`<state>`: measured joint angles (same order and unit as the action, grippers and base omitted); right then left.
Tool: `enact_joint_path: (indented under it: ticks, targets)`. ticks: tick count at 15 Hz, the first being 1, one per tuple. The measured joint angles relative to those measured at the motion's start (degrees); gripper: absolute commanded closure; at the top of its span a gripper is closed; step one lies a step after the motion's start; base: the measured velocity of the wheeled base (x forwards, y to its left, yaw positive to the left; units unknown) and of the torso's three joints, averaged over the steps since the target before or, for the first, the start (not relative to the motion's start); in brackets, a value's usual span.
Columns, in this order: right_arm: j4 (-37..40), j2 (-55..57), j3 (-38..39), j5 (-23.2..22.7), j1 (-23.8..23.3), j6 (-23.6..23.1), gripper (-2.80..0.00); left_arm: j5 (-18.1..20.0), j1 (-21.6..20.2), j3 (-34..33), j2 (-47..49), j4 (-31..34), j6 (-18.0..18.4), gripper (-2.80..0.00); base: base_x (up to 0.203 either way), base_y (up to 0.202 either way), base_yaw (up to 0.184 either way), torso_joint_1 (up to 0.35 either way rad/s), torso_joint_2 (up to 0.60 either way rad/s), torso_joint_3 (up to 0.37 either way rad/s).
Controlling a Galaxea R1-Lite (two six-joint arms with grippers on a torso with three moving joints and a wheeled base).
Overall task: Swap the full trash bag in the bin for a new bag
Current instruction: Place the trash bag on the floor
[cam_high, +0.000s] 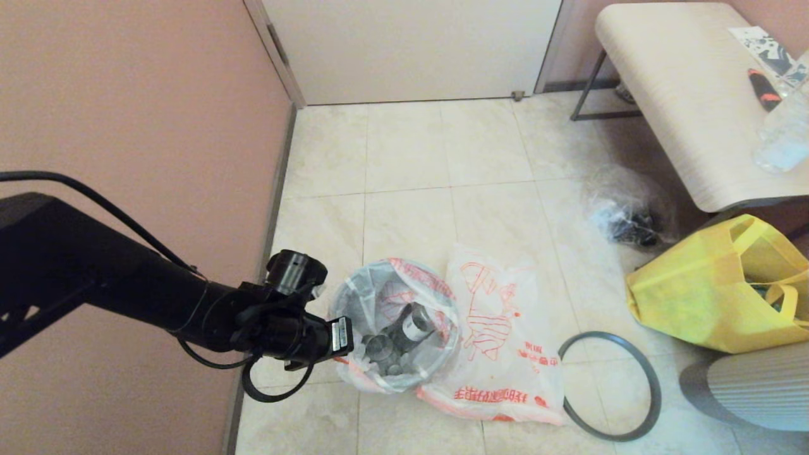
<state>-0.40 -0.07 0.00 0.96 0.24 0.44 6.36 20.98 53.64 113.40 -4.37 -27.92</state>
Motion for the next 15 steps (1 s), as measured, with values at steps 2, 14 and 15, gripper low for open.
enact_joint_path:
  ticks: [2, 14, 15]
  targets:
    - [0.0, 0.0, 0.0, 0.0, 0.0, 0.0, 0.0, -1.67, 0.18, 0.95, 2.36, -0.22, 0.91, 0.0, 0.0, 0.0, 0.0, 0.0, 0.0, 0.0]
    - [-0.01, 0.02, 0.0, 0.0, -0.02, 0.0, 0.0, -1.34, 1.45, 6.37, 8.43, -4.87, 1.63, 0.0, 0.0, 0.0, 0.0, 0.0, 0.0, 0.0]
    - [-0.01, 0.02, 0.0, 0.0, 0.0, 0.0, 0.0, -1.11, 1.47, 7.43, 9.04, -5.85, 1.51, 0.0, 0.0, 0.0, 0.0, 0.0, 0.0, 0.0]
